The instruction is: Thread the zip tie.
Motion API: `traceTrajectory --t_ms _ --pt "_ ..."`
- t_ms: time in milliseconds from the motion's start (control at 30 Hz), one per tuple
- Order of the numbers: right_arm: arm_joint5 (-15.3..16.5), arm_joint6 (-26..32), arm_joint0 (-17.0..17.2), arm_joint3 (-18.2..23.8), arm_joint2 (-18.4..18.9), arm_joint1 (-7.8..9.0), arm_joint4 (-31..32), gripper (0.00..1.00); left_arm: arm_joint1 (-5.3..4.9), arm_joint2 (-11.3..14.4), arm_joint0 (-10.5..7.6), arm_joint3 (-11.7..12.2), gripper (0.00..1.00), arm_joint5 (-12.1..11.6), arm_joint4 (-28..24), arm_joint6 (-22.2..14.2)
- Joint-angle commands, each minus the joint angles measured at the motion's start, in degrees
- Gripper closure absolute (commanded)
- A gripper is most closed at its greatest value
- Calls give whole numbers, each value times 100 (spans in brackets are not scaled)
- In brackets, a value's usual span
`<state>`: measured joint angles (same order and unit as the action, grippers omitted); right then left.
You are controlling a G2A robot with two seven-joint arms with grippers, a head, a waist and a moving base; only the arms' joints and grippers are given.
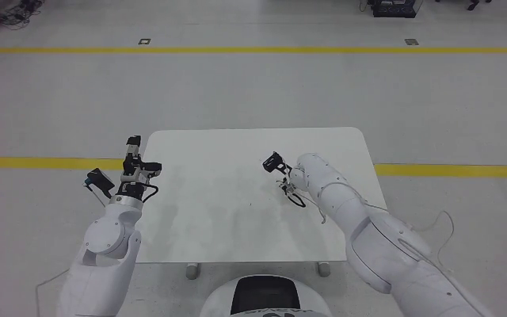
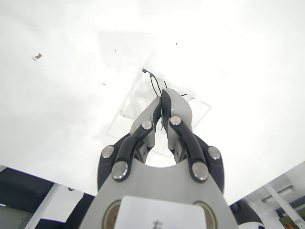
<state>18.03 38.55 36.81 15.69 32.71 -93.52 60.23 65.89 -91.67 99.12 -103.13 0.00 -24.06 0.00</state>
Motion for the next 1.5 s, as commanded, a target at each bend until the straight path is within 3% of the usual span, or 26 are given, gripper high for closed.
traceTrajectory --t_ms 0,233,467,600,700,867,967,1067,1300,1467 --pt "0 -13 30 109 33 53 12 100 0 0 0 0 0 0 0 0" --pt "11 56 189 680 214 306 56 100 0 0 0 0 0 0 0 0" --pt "-68 260 536 1706 591 724 182 100 0 0 0 0 0 0 0 0" --pt "-116 474 937 2648 1004 1069 312 100 0 0 0 0 0 0 0 0" --pt "-138 723 1417 3622 1466 1376 457 100 0 0 0 0 0 0 0 0" --pt "-34 1226 2493 5467 2395 1843 694 100 0 0 0 0 0 0 0 0" --pt "107 1415 3034 6263 2832 2017 741 100 0 0 0 0 0 0 0 0" --pt "145 1485 3411 6779 3093 2129 724 100 0 0 0 0 0 0 0 0" --pt "145 1467 3885 7362 3327 2331 607 100 0 0 0 0 0 0 0 0" --pt "145 1551 3954 7393 3279 2410 553 100 0 0 0 0 0 0 0 0"
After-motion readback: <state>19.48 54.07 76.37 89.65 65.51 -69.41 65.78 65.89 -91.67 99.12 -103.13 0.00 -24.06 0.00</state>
